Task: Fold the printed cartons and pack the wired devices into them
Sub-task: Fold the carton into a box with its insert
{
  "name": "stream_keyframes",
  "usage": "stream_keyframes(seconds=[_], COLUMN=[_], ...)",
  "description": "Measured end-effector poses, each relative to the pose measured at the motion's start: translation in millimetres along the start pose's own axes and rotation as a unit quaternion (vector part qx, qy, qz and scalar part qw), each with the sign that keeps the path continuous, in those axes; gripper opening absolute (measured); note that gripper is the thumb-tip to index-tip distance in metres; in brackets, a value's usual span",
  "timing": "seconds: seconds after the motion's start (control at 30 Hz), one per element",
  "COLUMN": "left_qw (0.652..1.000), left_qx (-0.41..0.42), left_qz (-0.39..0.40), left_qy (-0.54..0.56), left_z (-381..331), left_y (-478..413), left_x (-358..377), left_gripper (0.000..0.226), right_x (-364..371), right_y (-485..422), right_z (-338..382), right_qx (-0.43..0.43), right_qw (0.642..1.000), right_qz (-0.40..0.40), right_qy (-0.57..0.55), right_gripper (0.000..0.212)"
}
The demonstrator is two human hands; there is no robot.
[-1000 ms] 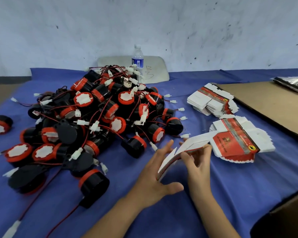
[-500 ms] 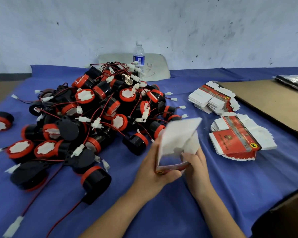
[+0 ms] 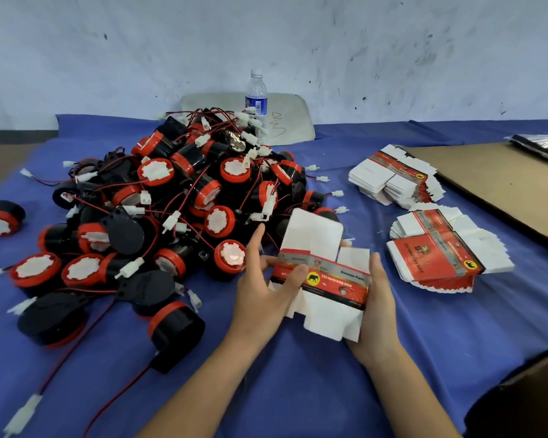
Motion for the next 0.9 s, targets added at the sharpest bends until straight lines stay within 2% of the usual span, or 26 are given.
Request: stream_keyframes(seconds=[0.17, 0.23, 0.3, 0.37, 0.43, 0.57, 0.67, 0.73, 0.8, 0.9], left_qw=[0.987, 0.982, 0.982, 0.98, 0.97, 0.957, 0.953, 0.958, 0.96, 0.948], left_qx=[-0.074, -0.091, -0.086, -0.088, -0.124, -0.162, -0.175, -0.157, -0.144, -0.154], left_qz=[0.112, 0.126, 0.137, 0.141, 0.135, 0.109, 0.13, 0.148, 0.152, 0.168], left_qy=[0.086, 0.104, 0.096, 0.109, 0.163, 0.214, 0.21, 0.189, 0.185, 0.224], left_z=[-0.2, 0.8, -1.0, -2.4, -7.7, -16.2, -20.1, -22.1, -22.0, -17.7], left_y=[1.7, 0.5, -0.5, -1.9, -3.5, -5.3, -2.1, -2.0, -3.6, -4.6], left_x=[3.5, 1.3, -0.1, -0.1, -1.8, -9.0, -8.8, -8.4, -7.3, -6.5], left_gripper=[0.079, 0.078, 0.075, 0.069, 0.053, 0.03, 0.054, 0.075, 0.091, 0.098], right_x=[0.5, -1.3, -3.7, -4.1, -3.0, 1.3, 0.6, -1.3, -3.8, -5.3], right_y=[3.0, 2.9, 1.7, 1.7, 4.7, 12.6, 14.8, 14.4, 13.4, 13.0], right_z=[2.7, 1.8, -0.2, -0.5, 1.2, 3.6, 4.0, 3.9, 4.3, 4.1], right_qx=[-0.07, -0.12, -0.169, -0.216, -0.274, -0.365, -0.364, -0.366, -0.36, -0.369], right_qw=[0.997, 0.989, 0.969, 0.943, 0.908, 0.851, 0.851, 0.855, 0.864, 0.858], right_qz=[0.01, 0.009, 0.024, 0.02, 0.015, 0.054, 0.061, 0.06, 0.052, 0.034], right_qy=[0.028, 0.088, 0.179, 0.252, 0.316, 0.373, 0.373, 0.362, 0.349, 0.355], right_gripper=[0.031, 0.045, 0.062, 0.062, 0.058, 0.067, 0.079, 0.077, 0.085, 0.089])
Point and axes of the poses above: each hand's wrist, its own y-axis away from the middle knuckle, its own x-axis out of the palm, z = x × y, the point moved 2 cm from there along -y, towards the middle knuckle, and after that the axes turned 5 degrees about -z, right-handed, at the moved point
